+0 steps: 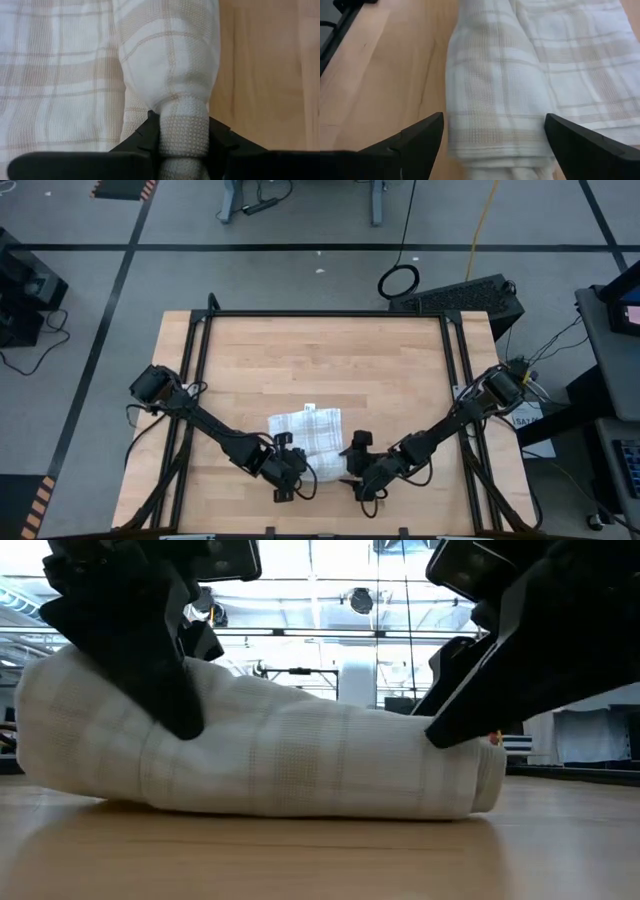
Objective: Roll towel into tight, uniform cylinder
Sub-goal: Roll the white towel
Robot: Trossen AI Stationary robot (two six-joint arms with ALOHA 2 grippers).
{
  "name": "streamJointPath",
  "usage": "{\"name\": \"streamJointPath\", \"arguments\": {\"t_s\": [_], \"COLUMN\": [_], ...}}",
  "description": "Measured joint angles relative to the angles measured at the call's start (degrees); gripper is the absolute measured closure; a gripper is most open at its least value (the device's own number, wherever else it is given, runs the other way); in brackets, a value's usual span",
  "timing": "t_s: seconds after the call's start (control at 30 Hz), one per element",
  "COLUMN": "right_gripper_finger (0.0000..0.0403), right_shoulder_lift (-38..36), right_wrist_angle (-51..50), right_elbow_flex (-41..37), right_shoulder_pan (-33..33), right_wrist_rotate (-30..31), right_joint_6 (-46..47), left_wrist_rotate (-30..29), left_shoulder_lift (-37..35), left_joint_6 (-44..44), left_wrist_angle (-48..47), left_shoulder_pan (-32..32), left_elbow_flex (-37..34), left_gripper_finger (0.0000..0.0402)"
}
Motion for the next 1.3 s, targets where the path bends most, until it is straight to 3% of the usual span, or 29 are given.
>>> {"name": "streamJointPath", "arguments": {"t_s": [0.13,0.37,0.57,0.67,0.87,1.03,1.13,1.3], "right_gripper_finger": [0.0064,0.0064,0.0074,0.0106,0.0217,0.0290,0.0313,0.0319], "right_shoulder_lift": [0.0,3.4,4.7,4.7,4.7,4.5,4.5,3.7], "right_wrist_angle": [-0.1,4.4,5.1,4.6,3.7,3.6,3.6,2.3], "right_elbow_flex": [0.0,0.0,0.0,0.1,0.1,0.1,0.1,0.1], "right_shoulder_pan": [-1.4,-4.8,-6.1,-6.6,-6.6,-6.3,-6.3,-6.4], "right_wrist_rotate": [-0.8,-8.5,-9.1,-9.8,-13.4,-14.3,-15.4,-19.5], "right_joint_6": [-0.9,-1.0,2.1,3.6,5.1,5.4,6.0,6.5], "left_wrist_rotate": [-0.2,-1.6,-1.7,-2.4,-4.0,-0.6,-0.8,-6.8], "left_shoulder_lift": [0.0,0.0,0.0,-0.5,-5.1,-11.6,-15.0,-15.3], "left_joint_6": [0.0,-0.1,-0.8,-2.8,-5.1,-7.9,-9.6,-11.0], "left_wrist_angle": [-0.1,-0.4,-0.5,-1.8,-6.0,-11.3,-16.8,-23.5], "left_shoulder_pan": [0.0,0.1,0.1,0.1,0.1,0.1,-0.2,-1.3], "left_elbow_flex": [0.0,0.0,0.0,0.0,0.0,0.0,0.0,-1.5], "left_gripper_finger": [0.0307,0.0307,0.0303,0.0284,0.0212,0.0173,0.0170,0.0176]}}
